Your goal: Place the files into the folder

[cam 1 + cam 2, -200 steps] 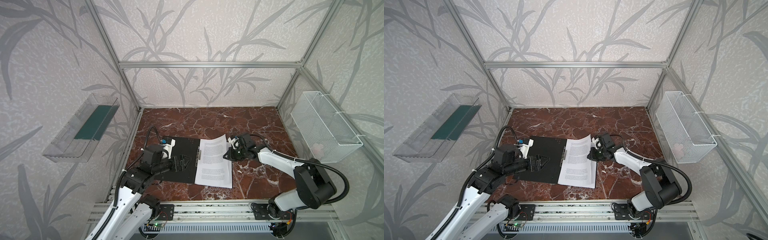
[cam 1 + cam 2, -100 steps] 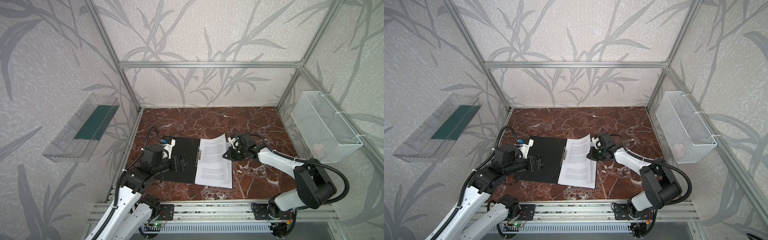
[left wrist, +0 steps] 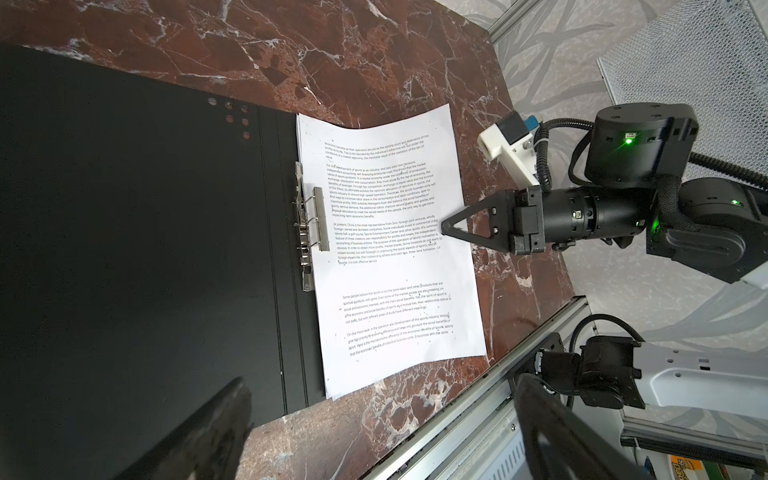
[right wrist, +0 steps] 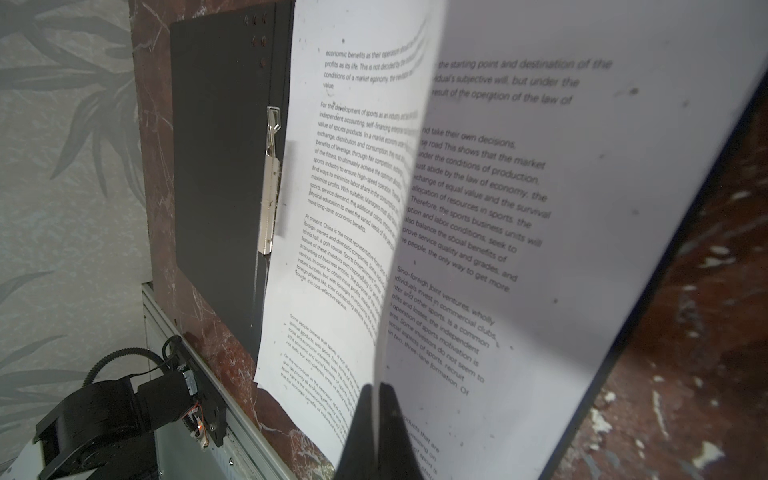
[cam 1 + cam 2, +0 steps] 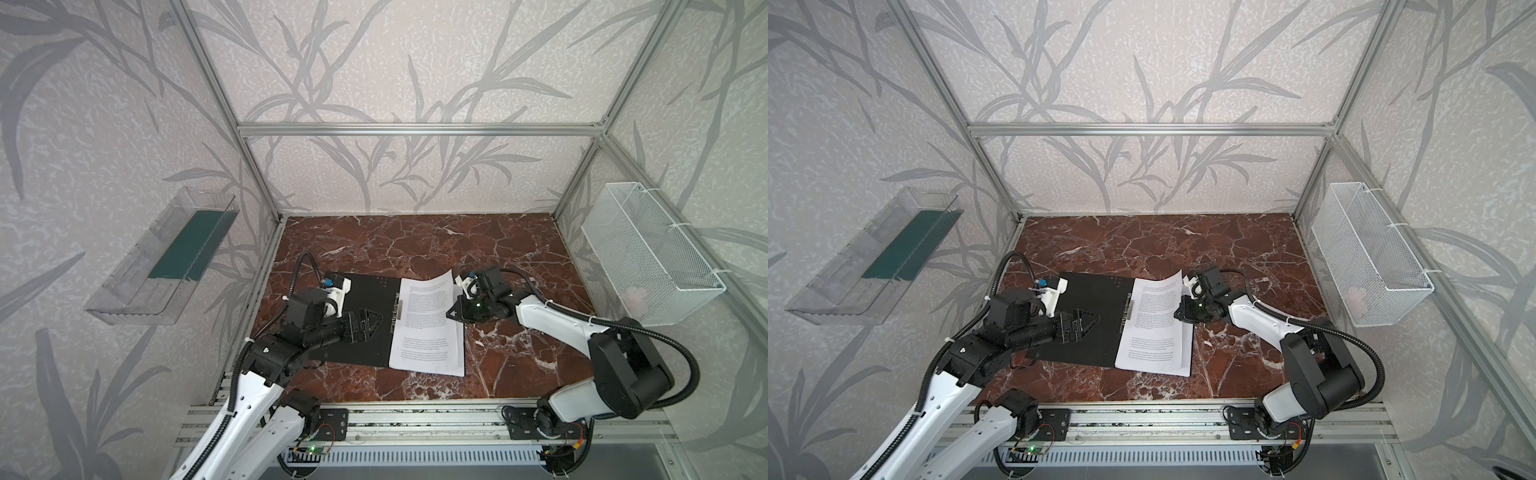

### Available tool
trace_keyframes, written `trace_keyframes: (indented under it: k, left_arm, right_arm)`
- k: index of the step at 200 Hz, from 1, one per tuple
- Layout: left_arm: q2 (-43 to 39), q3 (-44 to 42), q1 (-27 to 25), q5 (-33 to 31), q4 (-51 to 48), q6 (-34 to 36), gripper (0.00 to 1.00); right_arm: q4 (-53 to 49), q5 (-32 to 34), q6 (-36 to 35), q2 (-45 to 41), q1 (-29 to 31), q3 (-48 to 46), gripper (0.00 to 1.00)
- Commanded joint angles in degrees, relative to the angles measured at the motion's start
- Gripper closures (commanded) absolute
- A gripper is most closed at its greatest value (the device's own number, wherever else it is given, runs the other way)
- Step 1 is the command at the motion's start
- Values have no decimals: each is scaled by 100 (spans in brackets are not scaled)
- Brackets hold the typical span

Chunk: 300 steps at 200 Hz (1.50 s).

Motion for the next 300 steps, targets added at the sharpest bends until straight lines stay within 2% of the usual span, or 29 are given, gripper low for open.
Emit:
trace_keyframes:
  k: [1, 36, 79, 115, 135, 153, 189, 232, 300]
  left_arm:
    - [-7, -50, 0, -4, -30, 108, 1]
    - [0, -57, 0, -3, -19, 112, 1]
    - [76, -156, -4, -3, 215, -217, 1]
    - [469, -759, -74, 196, 1485, -1099, 1]
    - [968, -889, -306, -25, 2014, -1202, 1]
    - [1541, -904, -498, -224, 2450, -1173, 1]
    - [2894, -519, -683, -316, 2530, -811, 1]
    - [3902, -243, -703, -327, 2686, -544, 1]
    - [4911, 80, -841, 88, 2937, -470, 1]
  right_arm:
    - [-122, -13, -89, -154, 26, 6, 100]
    - [-75, -36, -78, -101, 21, -2, 100]
    - [-110, 120, -61, -140, 20, 2, 60]
    - [-387, 579, -56, -434, -133, -46, 24]
    - [-519, 917, -78, -654, -346, -174, 9]
    - [-506, 1022, -77, -742, -542, -344, 0]
    - [-246, 757, -10, -700, -681, -573, 1]
    - [122, 417, 80, -391, -703, -649, 1]
    - [513, 178, 185, 71, -858, -607, 1]
